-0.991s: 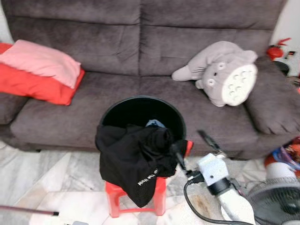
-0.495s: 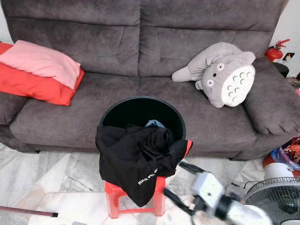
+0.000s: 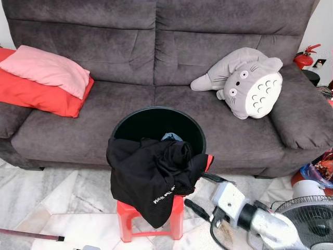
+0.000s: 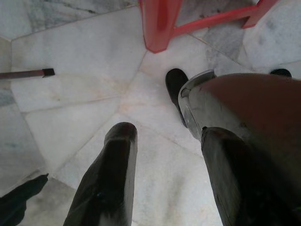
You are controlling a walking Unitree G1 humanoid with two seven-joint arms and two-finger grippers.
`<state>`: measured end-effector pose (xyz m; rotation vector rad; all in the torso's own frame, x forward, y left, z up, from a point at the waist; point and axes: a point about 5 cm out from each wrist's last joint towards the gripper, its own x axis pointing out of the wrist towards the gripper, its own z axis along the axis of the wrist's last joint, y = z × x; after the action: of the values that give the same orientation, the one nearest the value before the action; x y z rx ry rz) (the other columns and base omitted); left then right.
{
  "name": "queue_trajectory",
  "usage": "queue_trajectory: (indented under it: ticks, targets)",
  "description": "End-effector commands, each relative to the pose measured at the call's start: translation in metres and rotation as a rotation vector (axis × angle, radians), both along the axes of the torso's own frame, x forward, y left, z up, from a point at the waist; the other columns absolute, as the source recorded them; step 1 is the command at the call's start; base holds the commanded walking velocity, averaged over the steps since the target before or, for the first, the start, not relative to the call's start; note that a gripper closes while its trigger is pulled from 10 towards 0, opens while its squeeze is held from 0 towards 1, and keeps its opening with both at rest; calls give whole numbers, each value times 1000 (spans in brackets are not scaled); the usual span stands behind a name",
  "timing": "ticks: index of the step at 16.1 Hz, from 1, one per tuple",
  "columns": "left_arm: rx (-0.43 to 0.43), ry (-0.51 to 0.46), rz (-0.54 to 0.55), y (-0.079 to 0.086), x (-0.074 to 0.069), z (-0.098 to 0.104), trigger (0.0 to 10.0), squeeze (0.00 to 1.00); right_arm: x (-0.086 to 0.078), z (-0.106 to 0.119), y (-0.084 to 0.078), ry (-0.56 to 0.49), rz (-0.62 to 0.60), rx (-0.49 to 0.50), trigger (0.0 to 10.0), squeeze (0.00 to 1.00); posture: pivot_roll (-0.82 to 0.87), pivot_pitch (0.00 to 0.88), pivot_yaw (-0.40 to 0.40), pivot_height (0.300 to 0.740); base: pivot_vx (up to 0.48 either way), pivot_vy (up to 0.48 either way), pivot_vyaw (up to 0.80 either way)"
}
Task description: Hang hanger
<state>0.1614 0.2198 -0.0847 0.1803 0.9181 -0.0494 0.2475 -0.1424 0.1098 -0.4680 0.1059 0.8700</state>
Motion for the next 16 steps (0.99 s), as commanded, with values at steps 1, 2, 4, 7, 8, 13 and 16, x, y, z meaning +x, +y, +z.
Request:
queue_trajectory:
  ticks: [1,2,4,7,8,13,16]
  targets:
    - [4,50,-2,1,-12,-5,10000,0,4,-5,-5,24,12,6,10000,0,-51,181,0,740,0,0,0]
    - [3,48,-2,1,-11,-5,10000,0,8,-12,-6,56,23,-26,10000,0,-49,184,2,740,0,0,0]
    - [1,46,-4,0,-11,-5,10000,0,15,-27,-7,79,16,-69,10000,0,-50,187,9,740,0,0,0]
    - [0,35,-1,0,-8,-4,10000,0,22,-19,-4,39,34,4,0,0,-37,190,8,740,0,0,0]
    - [3,34,-1,1,-8,-3,10000,0,24,-7,-4,11,29,82,1373,0,-38,192,7,740,0,0,0]
    - [3,59,-6,1,-15,-7,10000,0,10,37,2,-184,-177,383,10000,0,-61,198,4,740,0,0,0]
    - [-7,59,-22,-6,-13,-7,10000,0,-13,11,21,48,39,386,10000,0,-60,197,4,740,0,0,0]
